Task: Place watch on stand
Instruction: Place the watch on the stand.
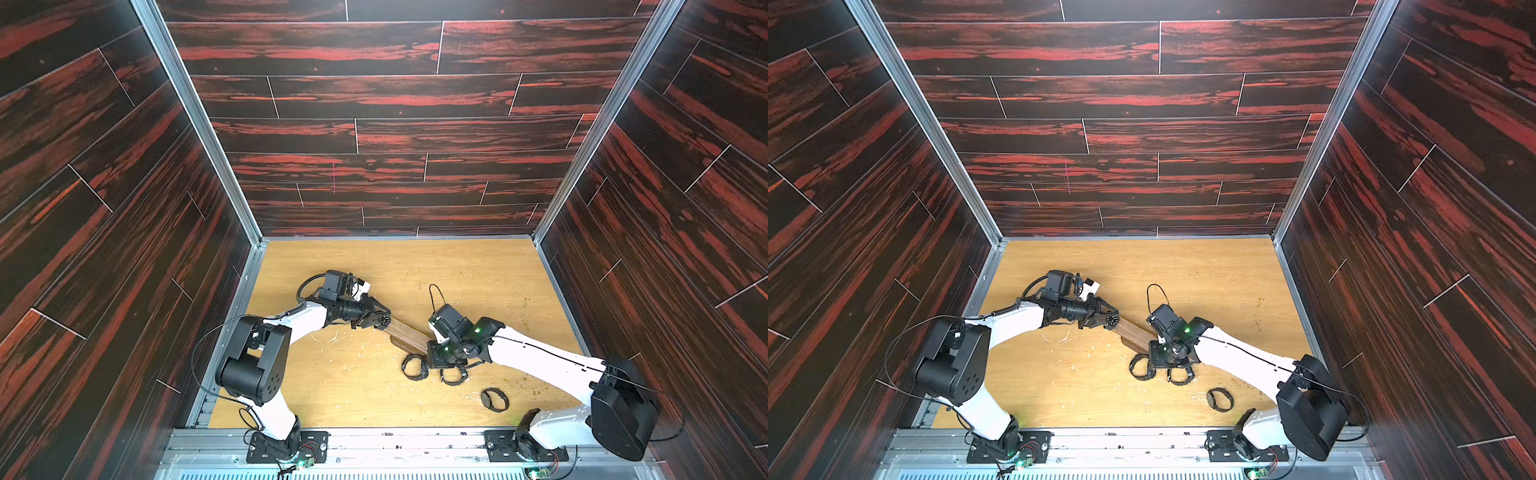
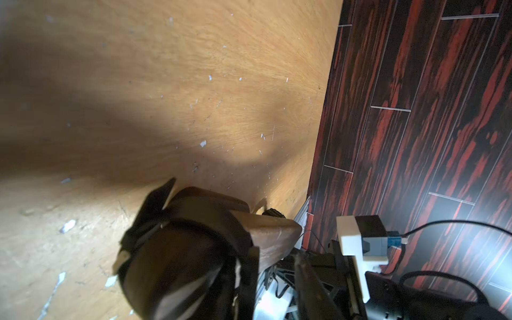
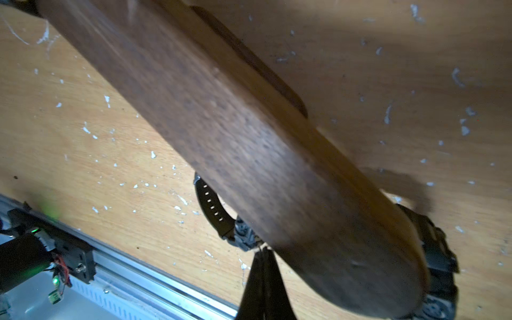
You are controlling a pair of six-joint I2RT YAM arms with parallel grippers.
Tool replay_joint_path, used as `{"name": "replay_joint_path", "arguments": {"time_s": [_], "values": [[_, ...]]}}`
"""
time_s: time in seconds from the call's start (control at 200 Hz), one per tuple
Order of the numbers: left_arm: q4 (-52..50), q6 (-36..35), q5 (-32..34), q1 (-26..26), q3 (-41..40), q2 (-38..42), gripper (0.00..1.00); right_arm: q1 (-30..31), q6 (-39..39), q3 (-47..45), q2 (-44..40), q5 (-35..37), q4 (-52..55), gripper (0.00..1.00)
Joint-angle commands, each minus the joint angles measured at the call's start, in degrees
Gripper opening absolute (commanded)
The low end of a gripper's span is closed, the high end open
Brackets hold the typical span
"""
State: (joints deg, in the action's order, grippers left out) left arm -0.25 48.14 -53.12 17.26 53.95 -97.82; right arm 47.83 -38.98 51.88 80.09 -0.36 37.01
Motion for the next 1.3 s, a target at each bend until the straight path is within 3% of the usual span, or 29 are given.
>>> {"name": "replay_joint_path", "arguments": {"time_s": [0.0,0.571,1.293], "values": [[-1.6,-0.6,0.9,-0.3,-0.1,0.4,0.29,-0.7,-0.7,-0.3,0.1,2.2,1.9,0.02],[2.9,2.1,1.7,-0.2,-3.7,2.1,0.11,-6.2,1.3,1.7,0.4,3.5,3.7,0.02],[15.1,9.5,3.9,1.6,-11.9,3.8,0.09,-9.2,2.6,4.7,2.1,5.2,5.5,0.02]]}}
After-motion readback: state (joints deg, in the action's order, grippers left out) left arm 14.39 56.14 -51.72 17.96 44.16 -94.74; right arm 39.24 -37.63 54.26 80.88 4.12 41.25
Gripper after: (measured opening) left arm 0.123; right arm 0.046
